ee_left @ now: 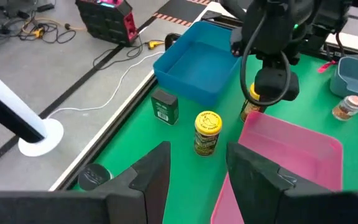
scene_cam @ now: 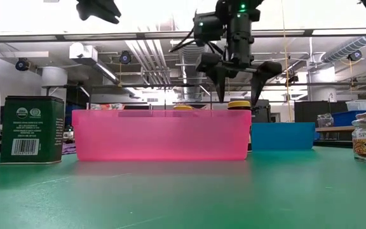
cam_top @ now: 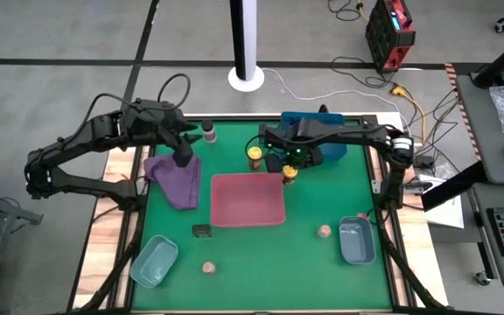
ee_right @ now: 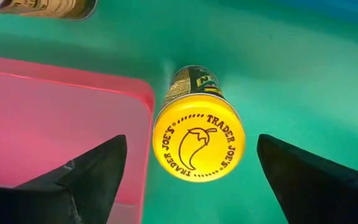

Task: Sort spices by type
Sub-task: Put the right yellow seasoning bottle into the gray bin

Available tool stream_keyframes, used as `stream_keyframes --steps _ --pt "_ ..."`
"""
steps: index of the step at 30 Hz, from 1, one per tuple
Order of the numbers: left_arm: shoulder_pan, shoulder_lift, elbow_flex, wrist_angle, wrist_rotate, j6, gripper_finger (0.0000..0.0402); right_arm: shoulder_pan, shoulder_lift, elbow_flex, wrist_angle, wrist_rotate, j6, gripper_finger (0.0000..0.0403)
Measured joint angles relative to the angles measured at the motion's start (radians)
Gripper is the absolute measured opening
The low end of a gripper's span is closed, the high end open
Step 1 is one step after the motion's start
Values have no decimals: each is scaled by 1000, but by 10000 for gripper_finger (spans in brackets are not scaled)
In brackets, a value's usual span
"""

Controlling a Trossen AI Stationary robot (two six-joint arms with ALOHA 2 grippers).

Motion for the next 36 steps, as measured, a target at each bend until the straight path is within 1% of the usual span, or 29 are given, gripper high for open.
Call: stream_keyframes --steps 6,15,22,29,36 --pt "0 -4 0 1 0 65 141 0 20 -1 -3 -18 17 336" --pt "0 -8 0 6 -5 55 141 0 61 -2 3 6 -1 308" --pt "0 -10 0 11 -5 79 141 0 76 -3 9 22 -4 273" --pt "0 -9 0 45 -5 64 141 0 76 -3 9 32 -6 225" --pt "0 -7 0 66 -5 79 141 0 75 -3 7 32 1 224"
